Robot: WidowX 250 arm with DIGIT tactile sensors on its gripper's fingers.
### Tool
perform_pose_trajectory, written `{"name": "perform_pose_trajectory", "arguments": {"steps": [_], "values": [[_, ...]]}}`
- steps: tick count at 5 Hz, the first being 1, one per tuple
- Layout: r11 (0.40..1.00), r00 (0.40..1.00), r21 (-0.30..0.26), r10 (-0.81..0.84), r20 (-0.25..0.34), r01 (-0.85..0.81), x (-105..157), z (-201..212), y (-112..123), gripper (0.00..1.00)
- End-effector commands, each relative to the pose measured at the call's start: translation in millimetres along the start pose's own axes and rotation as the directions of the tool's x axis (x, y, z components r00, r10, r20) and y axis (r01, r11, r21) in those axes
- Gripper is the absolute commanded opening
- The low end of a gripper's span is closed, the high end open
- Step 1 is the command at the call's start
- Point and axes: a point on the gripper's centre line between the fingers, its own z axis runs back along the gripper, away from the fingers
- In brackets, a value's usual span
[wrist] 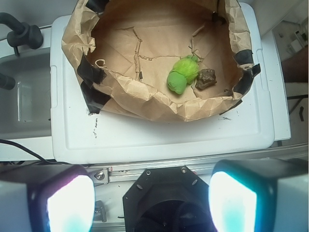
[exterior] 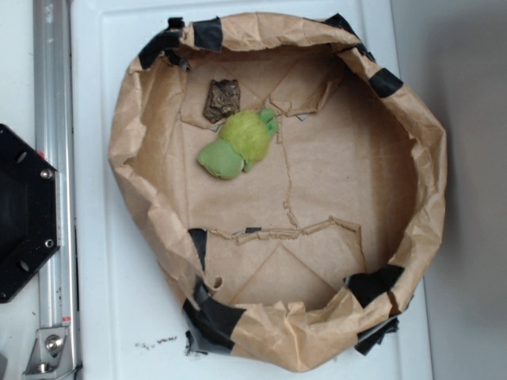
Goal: Grab the rock.
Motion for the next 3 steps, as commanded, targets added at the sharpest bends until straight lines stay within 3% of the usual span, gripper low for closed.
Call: {"name": "perform_pose_trajectory", "arguments": {"steps": [1, 2, 3], "values": [[1.000, 1.000, 0.000, 0.000, 0.000, 0.000, 0, 0, 0, 1.00], [0.995, 0.995, -0.005, -0.097, 0.005, 0.097, 48, -31, 21, 1.00], [1.000, 0.999, 0.002, -0.014, 0.039, 0.014, 84, -52, 34, 1.00]]}}
